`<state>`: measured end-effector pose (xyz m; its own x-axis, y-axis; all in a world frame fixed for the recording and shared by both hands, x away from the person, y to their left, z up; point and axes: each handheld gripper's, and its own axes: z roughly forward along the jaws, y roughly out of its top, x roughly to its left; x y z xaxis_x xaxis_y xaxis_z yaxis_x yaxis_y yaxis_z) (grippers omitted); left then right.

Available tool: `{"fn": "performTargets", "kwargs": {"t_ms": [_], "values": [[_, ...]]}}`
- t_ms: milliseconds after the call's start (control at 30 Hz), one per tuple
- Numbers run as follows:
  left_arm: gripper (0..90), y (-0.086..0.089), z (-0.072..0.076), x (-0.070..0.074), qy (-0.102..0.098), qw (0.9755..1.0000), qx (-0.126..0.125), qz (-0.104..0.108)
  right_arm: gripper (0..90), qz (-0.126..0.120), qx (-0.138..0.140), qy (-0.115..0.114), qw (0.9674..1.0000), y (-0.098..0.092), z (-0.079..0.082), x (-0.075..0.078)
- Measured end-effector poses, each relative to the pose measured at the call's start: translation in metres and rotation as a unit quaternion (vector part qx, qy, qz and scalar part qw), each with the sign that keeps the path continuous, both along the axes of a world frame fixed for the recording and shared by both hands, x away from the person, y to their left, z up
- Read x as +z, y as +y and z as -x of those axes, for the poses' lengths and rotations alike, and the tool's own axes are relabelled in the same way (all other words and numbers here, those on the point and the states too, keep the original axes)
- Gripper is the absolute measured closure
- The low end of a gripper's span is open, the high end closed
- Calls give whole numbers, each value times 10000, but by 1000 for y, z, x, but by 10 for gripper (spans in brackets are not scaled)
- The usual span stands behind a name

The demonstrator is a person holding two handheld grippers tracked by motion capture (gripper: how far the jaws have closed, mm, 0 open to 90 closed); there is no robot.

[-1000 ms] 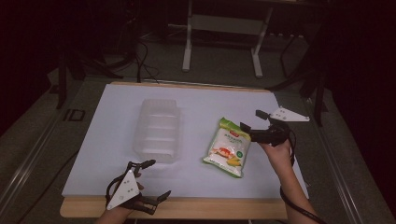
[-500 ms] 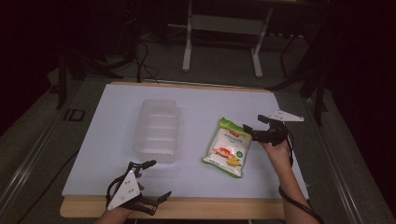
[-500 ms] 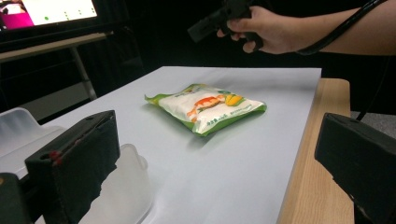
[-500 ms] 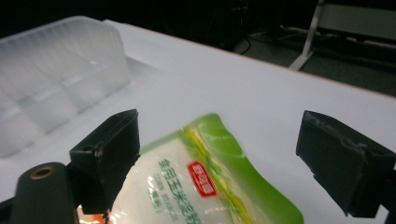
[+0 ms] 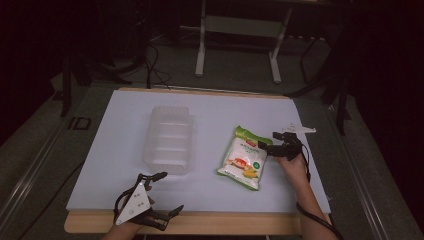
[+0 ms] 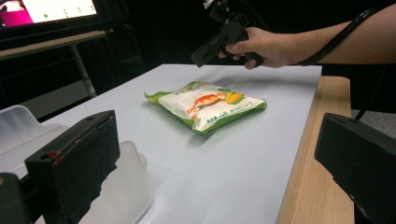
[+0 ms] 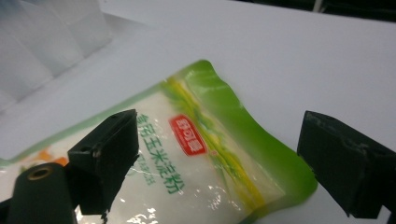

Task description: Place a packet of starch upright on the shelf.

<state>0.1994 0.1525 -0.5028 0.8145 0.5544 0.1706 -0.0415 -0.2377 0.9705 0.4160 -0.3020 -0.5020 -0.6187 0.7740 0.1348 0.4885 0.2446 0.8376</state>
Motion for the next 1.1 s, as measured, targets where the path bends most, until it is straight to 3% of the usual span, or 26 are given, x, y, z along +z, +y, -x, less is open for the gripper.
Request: {"fn": "performTargets", "kwargs": {"t_ms": [433,800,933,1100], "values": [[3,-1,0,-1,19,10000,-1,-10,111,450,-229,365,9981,-3,-10,-27],[3,-4,0,-2,22,10000,-39,-40,114,513,-105,698,9962,0,-16,-32],[3,-4,0,-2,30,10000,-43,-62,154,532,-76,744,9958,1,-16,-32],[3,-5,-1,-2,32,9999,-64,-84,317,582,-31,843,9947,6,-12,-30]]}}
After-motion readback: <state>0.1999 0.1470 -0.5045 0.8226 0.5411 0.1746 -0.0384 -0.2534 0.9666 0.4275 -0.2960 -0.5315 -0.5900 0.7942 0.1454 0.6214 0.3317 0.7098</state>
